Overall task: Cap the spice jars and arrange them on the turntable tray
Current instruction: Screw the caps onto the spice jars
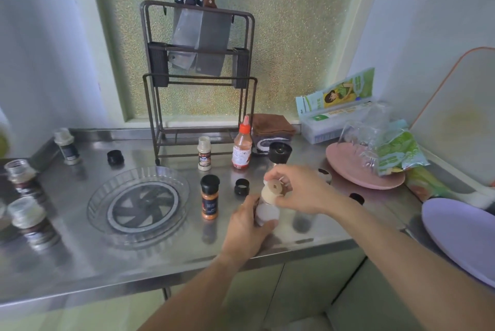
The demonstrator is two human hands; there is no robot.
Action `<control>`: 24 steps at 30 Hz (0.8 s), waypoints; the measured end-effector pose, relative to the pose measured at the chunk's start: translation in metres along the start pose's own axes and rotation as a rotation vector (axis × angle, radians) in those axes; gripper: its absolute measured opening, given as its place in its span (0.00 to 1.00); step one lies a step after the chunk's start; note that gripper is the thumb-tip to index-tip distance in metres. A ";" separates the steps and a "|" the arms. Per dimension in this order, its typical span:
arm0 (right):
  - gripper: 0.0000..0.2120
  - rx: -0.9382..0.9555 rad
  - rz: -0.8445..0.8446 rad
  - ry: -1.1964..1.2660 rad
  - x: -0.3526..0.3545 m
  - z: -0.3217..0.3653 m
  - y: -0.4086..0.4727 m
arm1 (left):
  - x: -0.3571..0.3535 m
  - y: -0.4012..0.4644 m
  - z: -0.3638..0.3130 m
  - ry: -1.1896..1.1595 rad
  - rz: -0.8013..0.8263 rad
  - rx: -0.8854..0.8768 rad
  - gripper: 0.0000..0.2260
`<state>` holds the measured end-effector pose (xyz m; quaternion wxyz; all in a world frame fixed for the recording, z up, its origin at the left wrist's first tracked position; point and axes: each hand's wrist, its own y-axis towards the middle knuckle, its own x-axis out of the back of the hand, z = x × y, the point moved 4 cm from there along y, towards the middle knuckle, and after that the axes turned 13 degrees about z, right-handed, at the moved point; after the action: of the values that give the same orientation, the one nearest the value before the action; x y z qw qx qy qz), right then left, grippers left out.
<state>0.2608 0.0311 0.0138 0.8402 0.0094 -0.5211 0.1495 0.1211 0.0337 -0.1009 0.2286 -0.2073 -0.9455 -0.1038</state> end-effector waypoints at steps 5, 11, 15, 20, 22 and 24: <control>0.23 0.037 0.165 -0.305 0.009 0.015 0.010 | -0.001 0.000 0.003 -0.018 0.002 -0.008 0.20; 0.20 0.055 0.324 -0.442 0.014 0.024 0.019 | 0.001 -0.003 0.001 -0.059 0.018 -0.010 0.18; 0.16 0.043 0.347 -0.465 0.013 0.024 0.024 | 0.002 -0.003 0.000 -0.063 0.023 -0.030 0.17; 0.22 -0.071 0.256 -0.647 0.014 0.034 0.029 | 0.003 -0.002 0.000 -0.011 0.013 -0.049 0.19; 0.17 -0.058 0.266 -0.668 0.012 0.035 0.029 | 0.002 -0.001 0.001 -0.011 0.018 -0.047 0.19; 0.15 -0.059 0.321 -0.643 0.010 0.034 0.030 | 0.002 0.000 0.002 -0.022 0.018 -0.046 0.19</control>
<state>0.2273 0.0562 0.0337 0.5989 -0.0502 -0.7577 0.2541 0.1186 0.0345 -0.1018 0.2142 -0.2221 -0.9435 -0.1212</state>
